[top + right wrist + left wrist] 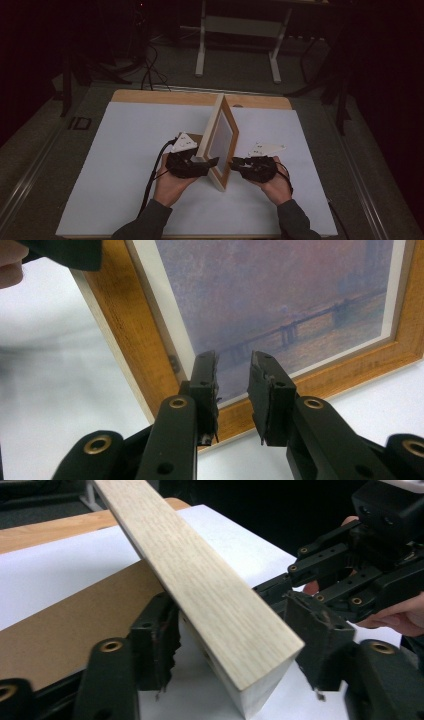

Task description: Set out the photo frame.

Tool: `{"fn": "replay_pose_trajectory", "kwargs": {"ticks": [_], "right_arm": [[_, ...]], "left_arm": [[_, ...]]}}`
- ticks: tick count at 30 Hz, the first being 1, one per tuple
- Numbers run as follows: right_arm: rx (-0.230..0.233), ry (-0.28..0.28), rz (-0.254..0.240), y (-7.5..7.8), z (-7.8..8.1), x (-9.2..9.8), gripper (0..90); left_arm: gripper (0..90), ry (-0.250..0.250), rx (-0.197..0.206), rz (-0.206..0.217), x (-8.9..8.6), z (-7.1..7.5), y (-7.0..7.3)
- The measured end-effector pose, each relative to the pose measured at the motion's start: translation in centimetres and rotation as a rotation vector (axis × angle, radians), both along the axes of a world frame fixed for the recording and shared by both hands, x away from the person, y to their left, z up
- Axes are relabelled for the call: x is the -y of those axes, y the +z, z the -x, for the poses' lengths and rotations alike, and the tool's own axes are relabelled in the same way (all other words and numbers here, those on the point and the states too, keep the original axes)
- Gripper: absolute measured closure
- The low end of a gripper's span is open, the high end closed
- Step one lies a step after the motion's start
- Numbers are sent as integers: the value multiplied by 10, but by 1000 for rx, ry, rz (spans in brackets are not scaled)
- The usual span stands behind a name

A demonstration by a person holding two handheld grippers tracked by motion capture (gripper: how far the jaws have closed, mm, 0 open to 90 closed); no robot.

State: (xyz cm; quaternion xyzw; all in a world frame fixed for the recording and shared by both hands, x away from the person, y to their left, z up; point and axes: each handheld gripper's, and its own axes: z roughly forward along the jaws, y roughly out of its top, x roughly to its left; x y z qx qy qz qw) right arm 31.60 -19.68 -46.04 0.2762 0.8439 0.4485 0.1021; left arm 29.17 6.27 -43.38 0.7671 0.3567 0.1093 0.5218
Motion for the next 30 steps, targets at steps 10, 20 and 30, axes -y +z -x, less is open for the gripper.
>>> {"fn": "replay_pose_trajectory", "kwargs": {"ticks": [10, 20, 30], "right_arm": [[-2, -1, -1, 0, -1, 1, 723], [-2, -4, 1, 1, -1, 2, 721], [-3, -12, -1, 0, -1, 5, 712]], "left_arm": [[504, 16, -8, 1, -1, 0, 1], [516, 27, -11, -6, -1, 1, 2], [518, 41, 6, -8, 0, 4, 1]]}}
